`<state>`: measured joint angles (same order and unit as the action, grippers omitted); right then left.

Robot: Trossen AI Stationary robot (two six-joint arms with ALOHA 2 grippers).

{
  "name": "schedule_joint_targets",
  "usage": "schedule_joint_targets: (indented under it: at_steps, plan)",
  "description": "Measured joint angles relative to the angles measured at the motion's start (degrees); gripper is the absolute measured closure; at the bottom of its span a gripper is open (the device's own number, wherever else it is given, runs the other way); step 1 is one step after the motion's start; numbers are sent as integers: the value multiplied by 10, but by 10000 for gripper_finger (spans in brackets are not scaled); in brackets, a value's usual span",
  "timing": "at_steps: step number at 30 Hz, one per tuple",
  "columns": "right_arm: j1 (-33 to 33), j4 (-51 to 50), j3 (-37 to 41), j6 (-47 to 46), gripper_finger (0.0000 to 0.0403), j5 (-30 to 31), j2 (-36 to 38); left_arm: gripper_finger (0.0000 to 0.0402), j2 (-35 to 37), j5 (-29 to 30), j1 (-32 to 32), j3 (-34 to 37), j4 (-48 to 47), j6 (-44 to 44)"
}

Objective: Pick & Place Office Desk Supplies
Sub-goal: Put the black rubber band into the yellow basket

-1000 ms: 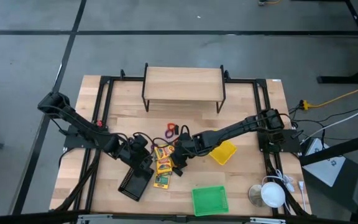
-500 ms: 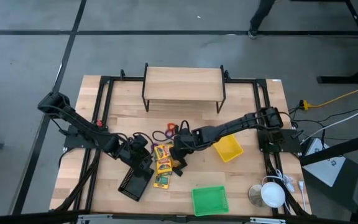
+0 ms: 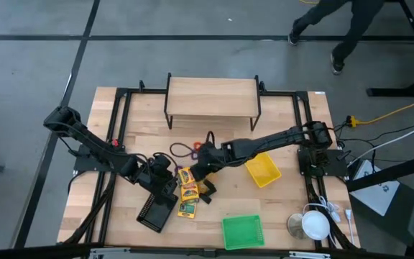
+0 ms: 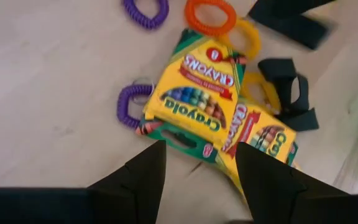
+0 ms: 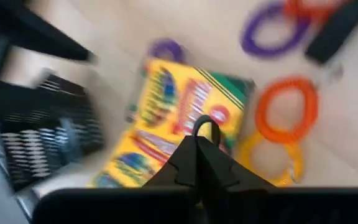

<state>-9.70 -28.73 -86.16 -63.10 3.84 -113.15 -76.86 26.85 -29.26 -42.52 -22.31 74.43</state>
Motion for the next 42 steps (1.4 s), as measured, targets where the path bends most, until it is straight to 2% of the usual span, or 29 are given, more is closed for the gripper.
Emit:
schedule_joint_targets:
  at_steps: [5,8,15,21,26,30,42]
  plan:
    - [9,-66,-62,39,401,45,37,212,0,21,1,0,14,0]
    - [11,-131,-69,40,402,85,77,212,0,34,1,0,16,15]
    - [-8,-250,-38,25,402,135,210,213,6,84,1,0,50,-3]
    - [-55,-348,47,-90,403,161,328,213,22,111,2,0,50,-39]
    - [-97,-347,184,-215,403,116,368,213,35,113,13,0,85,-92]
    - [-116,-299,271,-265,403,82,367,213,42,95,34,0,116,-140]
    - [-105,-239,379,-294,402,77,367,213,44,33,106,0,232,-257]
